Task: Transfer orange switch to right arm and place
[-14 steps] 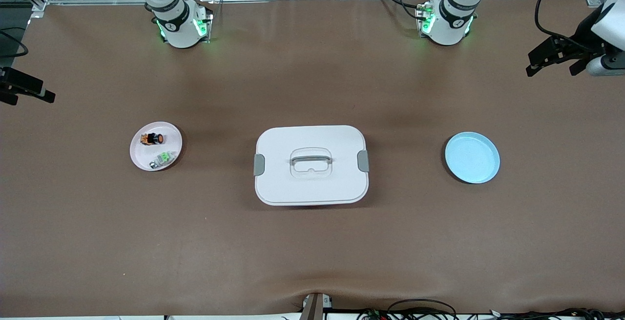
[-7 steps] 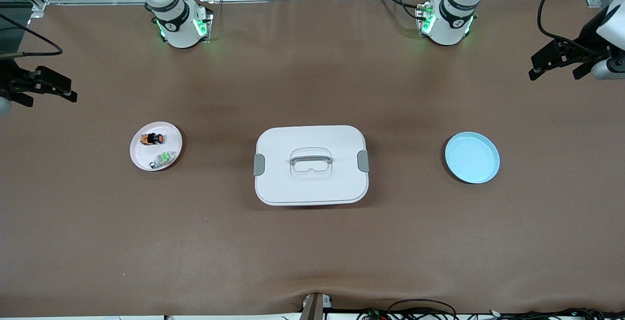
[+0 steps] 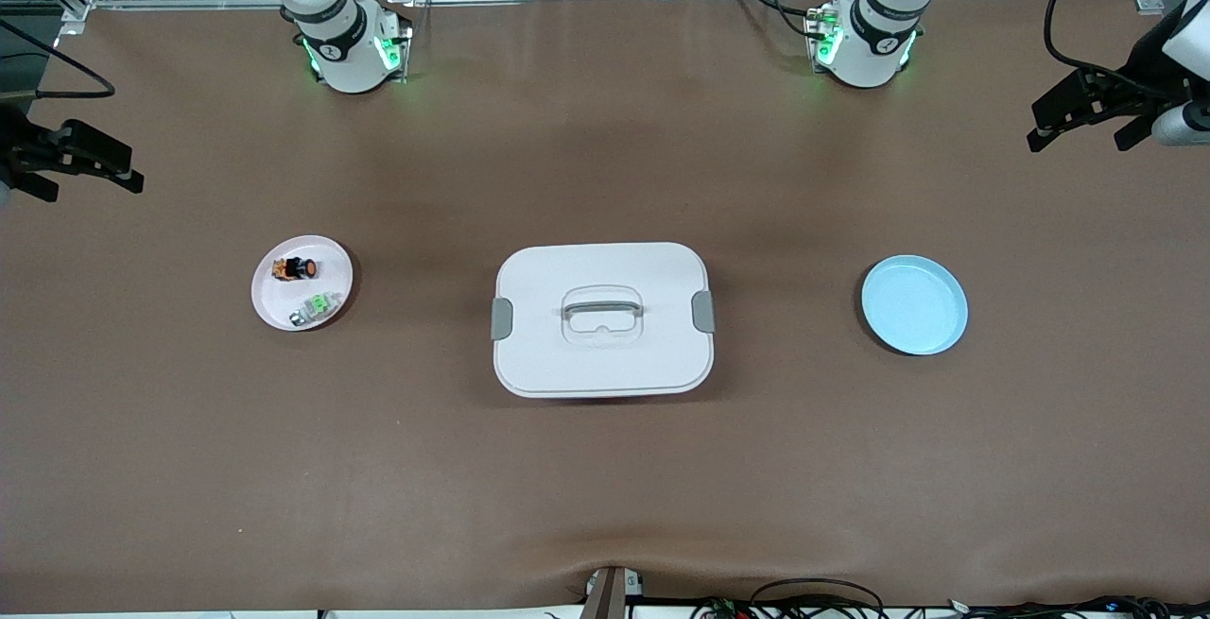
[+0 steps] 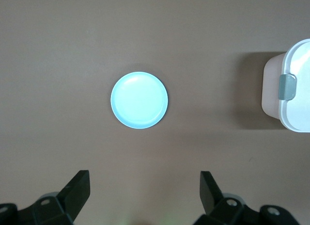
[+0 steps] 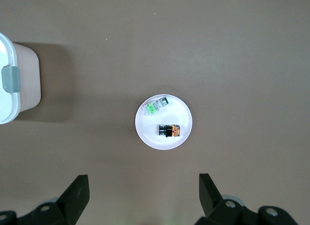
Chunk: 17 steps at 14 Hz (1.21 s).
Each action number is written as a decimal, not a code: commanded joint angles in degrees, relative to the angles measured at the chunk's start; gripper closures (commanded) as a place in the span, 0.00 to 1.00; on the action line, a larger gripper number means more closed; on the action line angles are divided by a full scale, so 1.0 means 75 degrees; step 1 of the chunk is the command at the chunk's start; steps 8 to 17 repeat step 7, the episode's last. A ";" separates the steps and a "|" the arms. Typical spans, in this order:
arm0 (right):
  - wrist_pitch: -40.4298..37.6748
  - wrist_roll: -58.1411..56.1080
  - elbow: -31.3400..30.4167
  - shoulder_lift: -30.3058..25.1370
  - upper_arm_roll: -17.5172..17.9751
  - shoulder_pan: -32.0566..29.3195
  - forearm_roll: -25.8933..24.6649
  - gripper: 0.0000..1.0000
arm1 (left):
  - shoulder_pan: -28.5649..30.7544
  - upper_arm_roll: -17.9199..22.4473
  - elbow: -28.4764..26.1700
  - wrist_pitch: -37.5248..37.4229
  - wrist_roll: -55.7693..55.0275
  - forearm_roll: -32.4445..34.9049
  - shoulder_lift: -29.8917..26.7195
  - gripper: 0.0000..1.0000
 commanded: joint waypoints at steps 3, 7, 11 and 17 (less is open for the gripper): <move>-0.0115 0.0050 -0.0202 -0.0342 -0.0038 -0.0084 0.0092 0.00 | -0.0065 0.0017 0.0236 -0.0181 0.0041 0.0101 0.0101 0.00; -0.0444 0.0050 -0.0226 -0.0507 -0.0050 -0.0155 -0.0014 0.00 | -0.0065 0.0005 0.0236 -0.0181 0.0041 0.0101 0.0101 0.00; -0.0444 0.0050 -0.0226 -0.0507 -0.0050 -0.0155 -0.0014 0.00 | -0.0065 0.0005 0.0236 -0.0181 0.0041 0.0101 0.0101 0.00; -0.0444 0.0050 -0.0226 -0.0507 -0.0050 -0.0155 -0.0014 0.00 | -0.0065 0.0005 0.0236 -0.0181 0.0041 0.0101 0.0101 0.00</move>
